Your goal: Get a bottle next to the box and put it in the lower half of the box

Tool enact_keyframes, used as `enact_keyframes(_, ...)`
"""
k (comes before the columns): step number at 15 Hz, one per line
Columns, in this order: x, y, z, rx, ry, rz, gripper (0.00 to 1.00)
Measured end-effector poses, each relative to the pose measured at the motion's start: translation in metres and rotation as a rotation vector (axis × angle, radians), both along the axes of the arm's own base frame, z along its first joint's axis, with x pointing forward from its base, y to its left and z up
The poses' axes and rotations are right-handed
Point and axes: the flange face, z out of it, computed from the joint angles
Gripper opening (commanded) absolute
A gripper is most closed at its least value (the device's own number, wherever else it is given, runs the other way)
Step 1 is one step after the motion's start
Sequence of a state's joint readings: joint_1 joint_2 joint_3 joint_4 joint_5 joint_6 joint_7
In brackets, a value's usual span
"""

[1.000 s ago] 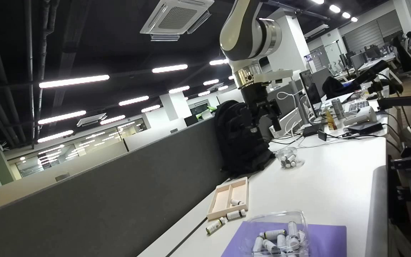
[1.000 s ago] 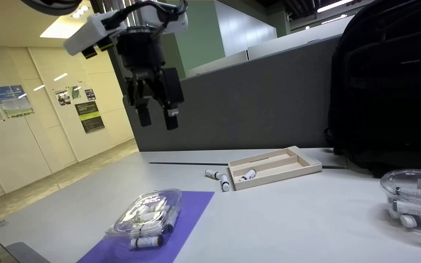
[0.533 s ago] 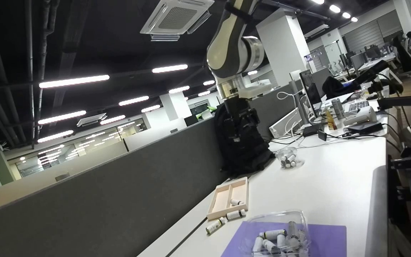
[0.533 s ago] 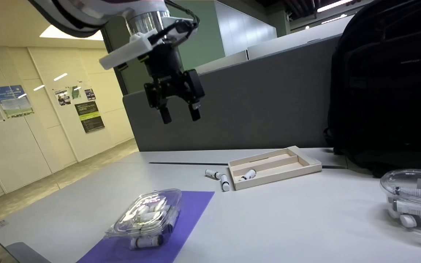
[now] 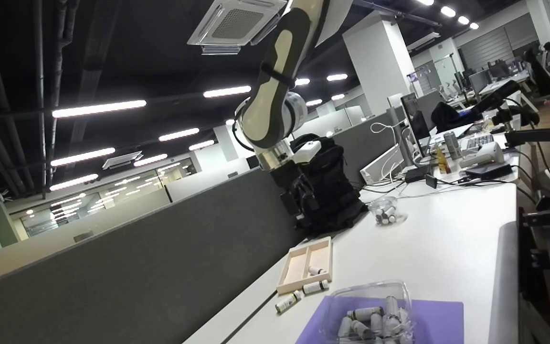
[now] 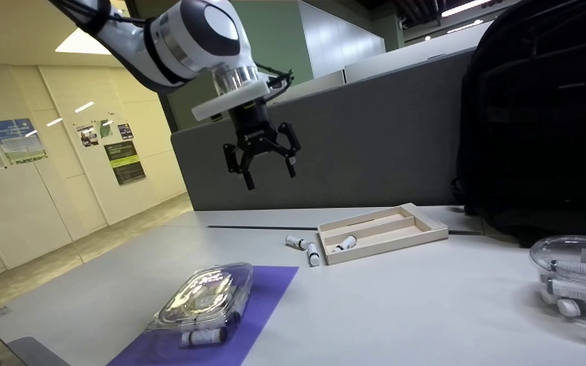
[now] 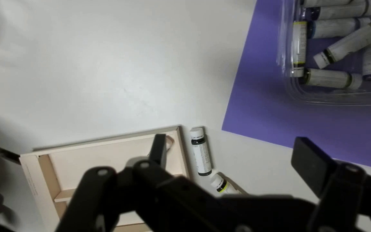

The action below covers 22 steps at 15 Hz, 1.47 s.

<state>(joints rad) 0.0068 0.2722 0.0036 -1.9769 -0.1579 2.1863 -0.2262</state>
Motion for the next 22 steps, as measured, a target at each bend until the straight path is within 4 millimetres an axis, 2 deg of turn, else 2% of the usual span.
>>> enact_keyframes(2, 0.011, -0.002, -0.006, -0.011, 0.011, 0.023, 1.0)
enact_keyframes(6, 0.014, -0.002, -0.009, -0.005, 0.009, 0.058, 1.0)
enact_keyframes(8, 0.016, -0.006, -0.017, -0.001, 0.01, 0.102, 1.0)
enact_keyframes(15, 0.042, -0.022, -0.073, 0.008, -0.001, 0.181, 1.0)
enact_keyframes(18, 0.055, -0.023, -0.093, 0.057, -0.074, 0.134, 1.0)
enact_keyframes(22, 0.058, -0.022, -0.129, 0.097, -0.083, 0.094, 1.0)
